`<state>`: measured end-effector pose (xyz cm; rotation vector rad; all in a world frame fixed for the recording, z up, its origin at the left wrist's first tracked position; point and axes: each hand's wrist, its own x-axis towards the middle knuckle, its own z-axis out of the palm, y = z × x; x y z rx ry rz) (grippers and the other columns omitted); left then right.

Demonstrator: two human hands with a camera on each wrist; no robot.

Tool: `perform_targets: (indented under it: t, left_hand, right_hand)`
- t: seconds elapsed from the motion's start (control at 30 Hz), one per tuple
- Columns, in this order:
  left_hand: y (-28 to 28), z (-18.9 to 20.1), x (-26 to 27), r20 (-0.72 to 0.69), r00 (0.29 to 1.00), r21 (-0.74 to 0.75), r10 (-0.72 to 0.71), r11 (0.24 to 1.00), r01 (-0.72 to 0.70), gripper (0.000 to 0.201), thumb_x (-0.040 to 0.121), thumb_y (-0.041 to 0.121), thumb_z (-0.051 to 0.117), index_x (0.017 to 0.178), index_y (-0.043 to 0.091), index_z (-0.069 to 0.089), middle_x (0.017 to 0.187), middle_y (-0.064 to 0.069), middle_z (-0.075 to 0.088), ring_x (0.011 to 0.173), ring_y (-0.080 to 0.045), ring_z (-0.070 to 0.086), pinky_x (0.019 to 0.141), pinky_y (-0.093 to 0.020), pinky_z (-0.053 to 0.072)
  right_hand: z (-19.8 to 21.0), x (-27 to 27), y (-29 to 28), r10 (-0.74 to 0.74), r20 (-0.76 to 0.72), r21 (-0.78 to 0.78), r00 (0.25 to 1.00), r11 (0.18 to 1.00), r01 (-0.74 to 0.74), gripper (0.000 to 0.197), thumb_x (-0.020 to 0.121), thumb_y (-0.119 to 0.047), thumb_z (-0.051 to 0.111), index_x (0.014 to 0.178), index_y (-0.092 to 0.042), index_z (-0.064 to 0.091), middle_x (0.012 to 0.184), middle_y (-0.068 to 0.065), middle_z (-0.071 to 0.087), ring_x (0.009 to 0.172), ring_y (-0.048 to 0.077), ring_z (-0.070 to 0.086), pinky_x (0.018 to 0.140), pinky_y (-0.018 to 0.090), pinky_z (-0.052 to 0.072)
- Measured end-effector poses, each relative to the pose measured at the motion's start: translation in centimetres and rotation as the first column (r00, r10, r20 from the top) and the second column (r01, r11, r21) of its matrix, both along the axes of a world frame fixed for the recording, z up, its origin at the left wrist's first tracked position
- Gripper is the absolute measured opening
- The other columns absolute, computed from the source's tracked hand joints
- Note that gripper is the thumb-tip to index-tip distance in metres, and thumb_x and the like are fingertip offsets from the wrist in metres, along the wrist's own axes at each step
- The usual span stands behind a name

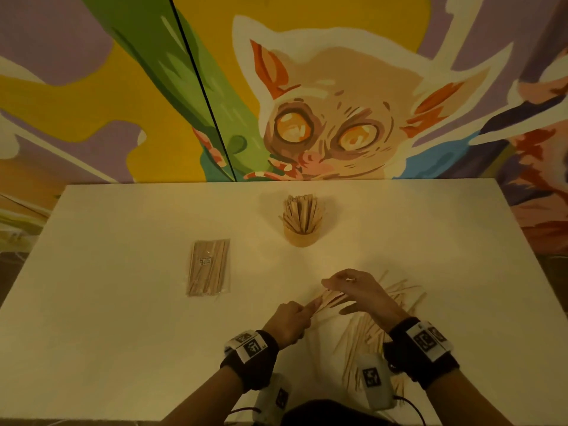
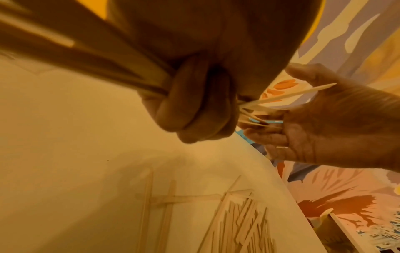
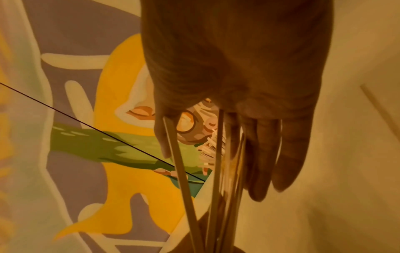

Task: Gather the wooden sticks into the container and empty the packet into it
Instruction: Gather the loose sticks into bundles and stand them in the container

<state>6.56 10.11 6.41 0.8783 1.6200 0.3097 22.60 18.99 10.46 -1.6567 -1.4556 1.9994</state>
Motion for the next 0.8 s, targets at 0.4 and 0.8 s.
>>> perform_targets:
  t: [0.4, 0.8]
  left_hand:
    - [0.7, -0.2, 0.4, -0.028, 0.999, 0.023, -0.021, 0.999, 0.022, 0.061, 0.093, 0.065, 0.037, 0.056, 0.017, 0.047, 0.054, 0.002, 0.049, 0.043, -0.008, 0.041, 0.052, -0.021, 0.037]
    - [0.3, -0.3, 0.7, -0.088, 0.995, 0.091, -0.045, 0.994, 0.053, 0.068, 0.091, 0.068, 0.033, 0.064, 0.012, 0.060, 0.065, -0.006, 0.060, 0.056, -0.015, 0.051, 0.064, -0.031, 0.044]
  right_hand:
    - [-1.7, -0.4, 1.6, -0.029, 0.125, 0.130, 0.992, 0.991, 0.013, 0.028, 0.089, -0.028, 0.069, 0.086, 0.001, 0.071, 0.079, 0.017, 0.073, 0.067, 0.030, 0.073, 0.066, 0.044, 0.062]
    - [-2.0, -1.5, 0.1, -0.128, 0.100, 0.067, 0.987, 0.990, 0.121, 0.058, 0.098, -0.042, 0.052, 0.078, 0.010, 0.068, 0.065, 0.023, 0.071, 0.054, 0.039, 0.069, 0.046, 0.036, 0.055]
